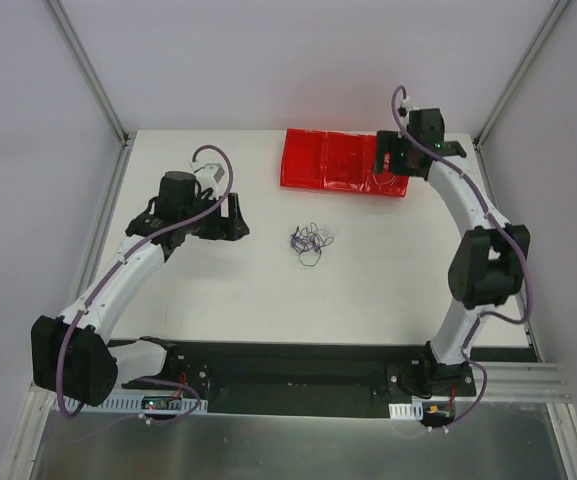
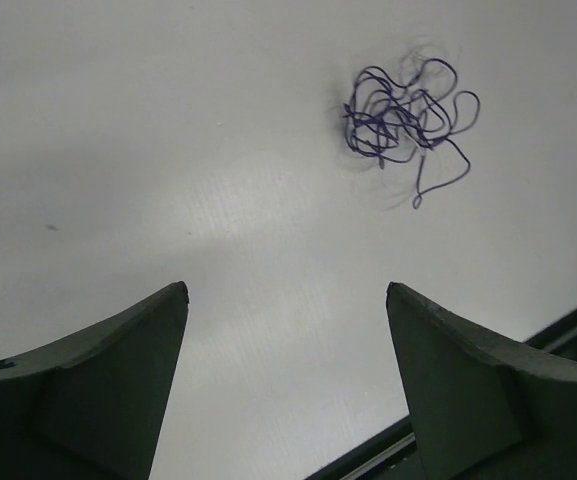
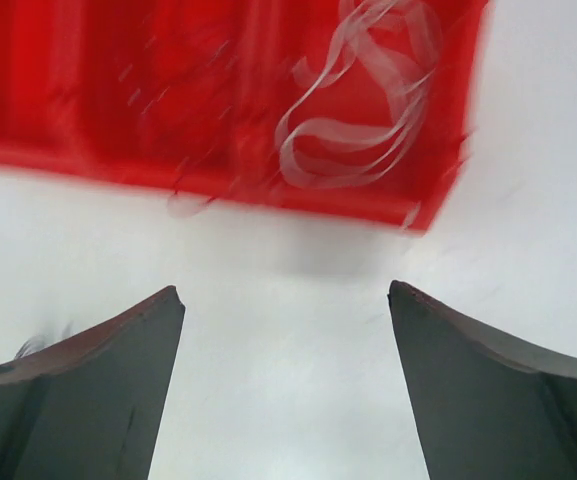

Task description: Untangle the cables

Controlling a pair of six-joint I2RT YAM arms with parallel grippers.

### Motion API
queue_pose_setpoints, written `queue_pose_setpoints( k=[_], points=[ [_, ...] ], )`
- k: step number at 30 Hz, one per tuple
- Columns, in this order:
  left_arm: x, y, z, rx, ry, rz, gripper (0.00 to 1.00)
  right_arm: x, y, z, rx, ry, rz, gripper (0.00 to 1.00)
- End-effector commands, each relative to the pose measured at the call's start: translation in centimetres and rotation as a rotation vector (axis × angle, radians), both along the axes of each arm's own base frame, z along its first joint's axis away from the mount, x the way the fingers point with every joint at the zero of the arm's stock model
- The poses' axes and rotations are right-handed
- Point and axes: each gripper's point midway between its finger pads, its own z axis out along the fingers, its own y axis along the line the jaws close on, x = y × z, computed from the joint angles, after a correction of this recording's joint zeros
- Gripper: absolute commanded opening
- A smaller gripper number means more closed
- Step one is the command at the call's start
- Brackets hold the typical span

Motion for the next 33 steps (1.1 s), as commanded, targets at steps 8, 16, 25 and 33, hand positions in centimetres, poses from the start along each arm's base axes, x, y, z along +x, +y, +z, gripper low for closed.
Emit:
queue_pose_setpoints(
  k=[8, 16, 25, 33],
  points=[
    [-1.6, -9.6, -2.0, -0.365, 0.338, -0.215, 0.73, -13.0, 19.3, -1.8, 0.608, 0.001, 0.473, 0.67],
    [-1.7, -11.1, -3.1, -0.352, 0.326, -0.132, 0.73, -13.3, 21.0, -7.5, 0.353, 0.081, 0.512, 0.62],
    [-3.5, -10.1, -3.8, -0.371, 0.322, -0.083, 0.77, -12.9, 21.0, -10.3, 0.199, 0.105, 0.516, 0.57],
    [-3.6, -10.0, -4.1, -0.364, 0.322, -0.079, 0.78, -13.4, 21.5, -10.5, 0.216, 0.119, 0.524, 0.44]
  ],
)
